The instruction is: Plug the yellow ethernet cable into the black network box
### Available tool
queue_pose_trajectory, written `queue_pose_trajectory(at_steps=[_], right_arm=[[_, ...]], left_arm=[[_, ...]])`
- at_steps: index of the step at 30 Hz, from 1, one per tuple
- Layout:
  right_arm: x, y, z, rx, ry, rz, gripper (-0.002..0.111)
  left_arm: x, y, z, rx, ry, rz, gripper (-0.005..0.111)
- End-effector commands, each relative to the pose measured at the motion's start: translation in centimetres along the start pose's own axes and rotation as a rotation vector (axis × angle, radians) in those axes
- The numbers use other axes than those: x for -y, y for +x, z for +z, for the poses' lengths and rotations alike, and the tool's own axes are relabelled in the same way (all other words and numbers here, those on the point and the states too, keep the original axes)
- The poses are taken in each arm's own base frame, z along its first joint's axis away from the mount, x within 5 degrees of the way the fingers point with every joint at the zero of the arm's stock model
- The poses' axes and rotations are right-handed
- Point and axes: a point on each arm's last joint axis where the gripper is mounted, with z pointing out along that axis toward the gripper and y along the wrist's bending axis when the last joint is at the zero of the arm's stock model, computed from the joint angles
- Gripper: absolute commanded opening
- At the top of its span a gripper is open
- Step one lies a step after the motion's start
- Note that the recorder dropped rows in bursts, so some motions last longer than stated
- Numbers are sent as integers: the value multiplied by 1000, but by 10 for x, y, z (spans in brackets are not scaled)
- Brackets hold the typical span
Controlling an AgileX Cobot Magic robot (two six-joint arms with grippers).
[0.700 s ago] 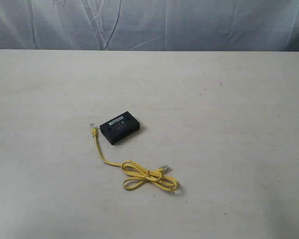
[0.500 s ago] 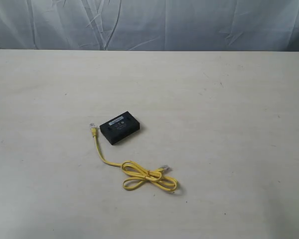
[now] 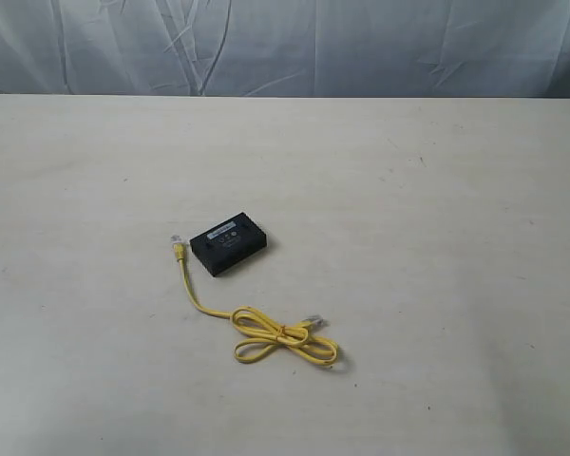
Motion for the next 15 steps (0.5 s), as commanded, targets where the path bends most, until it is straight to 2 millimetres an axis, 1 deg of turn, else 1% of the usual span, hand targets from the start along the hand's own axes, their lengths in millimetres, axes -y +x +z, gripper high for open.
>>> queue_pose_trajectory(at_steps=[1,3,4,5,6,7,8,9,10,11,13,15], right_arm=[[1,-9,-1,108,12,-6,0],[1,-8,-1,97,11,-5,0],[1,-5,-1,56,9,-5,0],[1,-3,0,16,7,-3,0],[1,-7,3,-97,0,-2,0],[1,-10,5,-136,-2,-2,0],[1,-18,12,-249,-9,-4,0],[1,-20,16,-310,-12,-4,0],[1,-27,25,-431,-19,-3,0],[1,-30,32,-518,-24,-1,0],[2,-30,42,-611,-29,-2,0],[2,-26,48,-637,-30,-5,0]], left_arm=[[0,0,0,13,-6,-4,0],[0,0,0,13,-6,-4,0],[0,0,0,13,-6,-4,0],[0,0,0,13,-6,-4,0],[0,0,0,13,-6,-4,0],[0,0,0,13,-6,-4,0],[0,0,0,13,-6,-4,0],[0,0,0,13,-6,-4,0],[0,0,0,13,-6,-4,0],[0,0,0,13,-6,-4,0],[0,0,0,13,-6,-4,0],[0,0,0,13,-6,-4,0]])
